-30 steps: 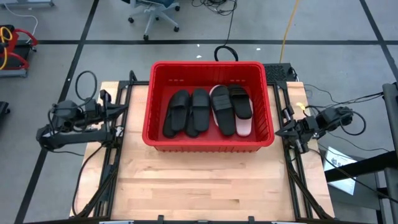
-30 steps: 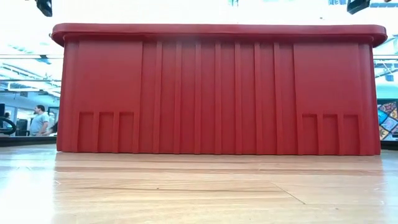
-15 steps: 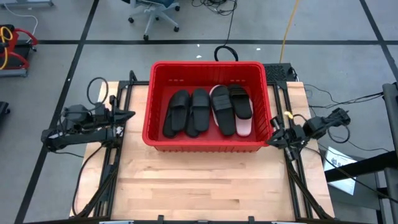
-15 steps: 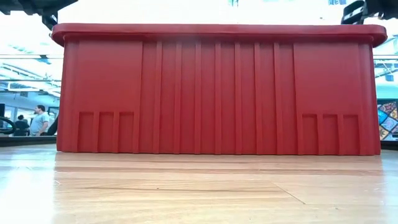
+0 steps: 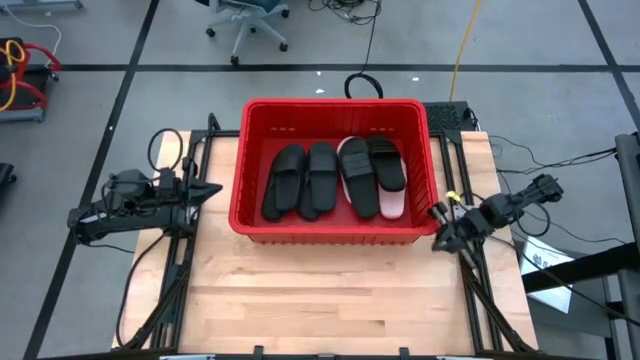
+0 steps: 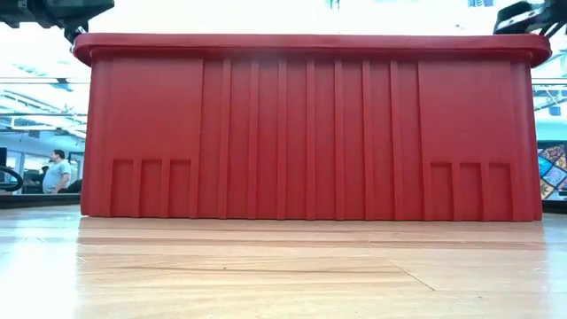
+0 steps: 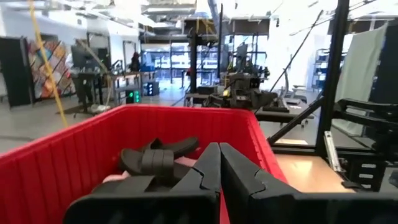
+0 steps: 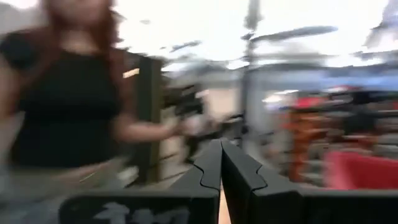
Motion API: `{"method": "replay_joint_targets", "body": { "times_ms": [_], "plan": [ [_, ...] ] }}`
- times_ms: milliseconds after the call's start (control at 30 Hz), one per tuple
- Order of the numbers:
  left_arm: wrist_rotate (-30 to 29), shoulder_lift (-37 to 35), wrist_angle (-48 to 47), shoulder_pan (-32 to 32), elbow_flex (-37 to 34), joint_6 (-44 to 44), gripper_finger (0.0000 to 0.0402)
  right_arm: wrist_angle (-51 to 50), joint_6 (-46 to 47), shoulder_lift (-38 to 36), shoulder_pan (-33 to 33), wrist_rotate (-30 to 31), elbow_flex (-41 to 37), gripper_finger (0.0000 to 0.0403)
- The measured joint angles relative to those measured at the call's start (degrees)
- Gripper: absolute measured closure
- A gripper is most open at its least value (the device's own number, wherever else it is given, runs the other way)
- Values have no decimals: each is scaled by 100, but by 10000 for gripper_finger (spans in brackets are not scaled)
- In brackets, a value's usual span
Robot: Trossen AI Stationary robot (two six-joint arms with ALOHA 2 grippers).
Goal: Pick and place slides into bin
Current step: Return to Home Position
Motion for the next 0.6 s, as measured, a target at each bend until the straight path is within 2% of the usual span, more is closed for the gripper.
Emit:
{"method": "replay_joint_targets", "body": {
  "times_ms": [200, 300, 433, 600],
  "plan": [
    [305, 0, 69, 0, 0, 87, 395, -21, -23, 3, 2, -2521, -9, 403],
    [477, 0, 13, 0, 0, 87, 393, -32, -39, 3, 4, -3232, -11, 403],
    [908, 0, -50, 0, 0, 82, 400, -349, -12, 5, 2, -3700, -17, 403],
    [1782, 0, -339, 0, 0, 88, 390, -657, 47, 5, 2, -3688, -20, 403]
  ]
}}
